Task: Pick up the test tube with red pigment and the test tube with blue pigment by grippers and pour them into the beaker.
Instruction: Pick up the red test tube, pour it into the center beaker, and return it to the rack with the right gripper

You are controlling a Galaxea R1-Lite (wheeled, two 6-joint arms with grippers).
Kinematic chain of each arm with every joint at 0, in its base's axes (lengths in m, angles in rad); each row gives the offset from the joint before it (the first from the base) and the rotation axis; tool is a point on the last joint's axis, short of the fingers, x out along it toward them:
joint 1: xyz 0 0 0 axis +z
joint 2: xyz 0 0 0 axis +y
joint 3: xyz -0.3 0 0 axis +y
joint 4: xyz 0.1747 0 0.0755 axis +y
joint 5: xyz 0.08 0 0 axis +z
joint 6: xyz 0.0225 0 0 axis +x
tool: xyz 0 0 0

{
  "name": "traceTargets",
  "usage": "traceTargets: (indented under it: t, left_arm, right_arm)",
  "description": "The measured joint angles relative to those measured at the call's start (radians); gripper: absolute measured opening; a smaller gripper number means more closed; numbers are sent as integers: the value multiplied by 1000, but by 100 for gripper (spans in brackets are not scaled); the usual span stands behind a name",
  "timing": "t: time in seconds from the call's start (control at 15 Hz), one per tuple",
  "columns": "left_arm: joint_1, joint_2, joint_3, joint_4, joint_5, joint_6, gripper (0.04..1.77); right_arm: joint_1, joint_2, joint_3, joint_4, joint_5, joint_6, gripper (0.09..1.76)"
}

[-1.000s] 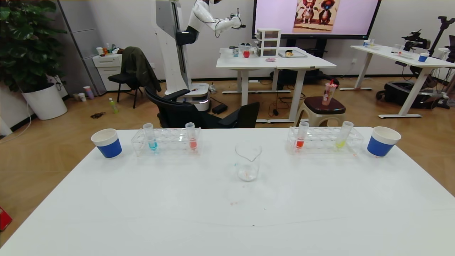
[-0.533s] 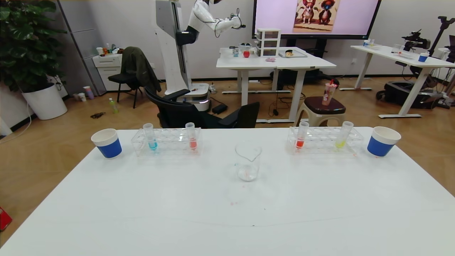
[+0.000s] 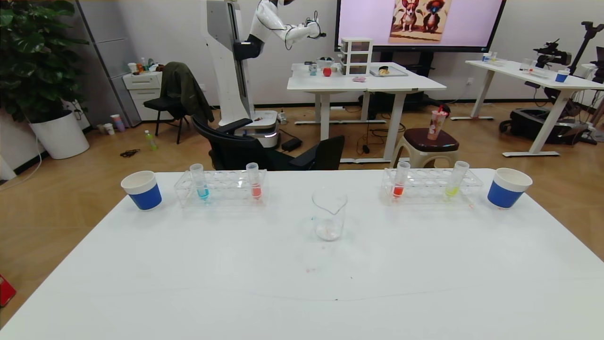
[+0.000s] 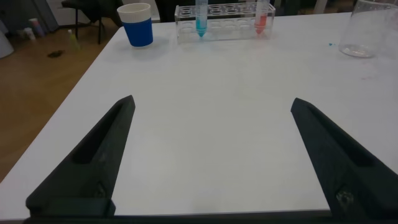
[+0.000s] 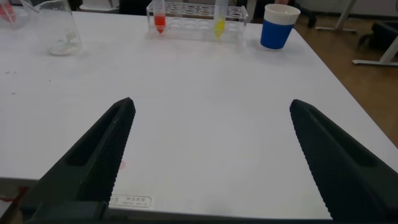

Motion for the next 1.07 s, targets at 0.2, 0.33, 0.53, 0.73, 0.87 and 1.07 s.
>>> traceTargets:
  t: [0.2,0.33,0.53,0.73,0.87,1.07]
  left_arm:
    - [0,0,0,0,0,0,175]
    - [0,0,0,0,0,0,175]
    - [0,0,0,0,0,0,175]
    - [0,0,0,0,0,0,175]
    - [0,0,0,0,0,0,175]
    - [0,0,0,0,0,0,175]
  right_arm:
    - [0,0,0,0,0,0,174]
    - [0,0,0,0,0,0,174]
    - [0,0,0,0,0,-1,174]
    - [-1,0,0,-6,0,0,174]
    - [-2,0,-3,-11,-1,0,174]
    - [-2,28,-95,-8,1,0,174]
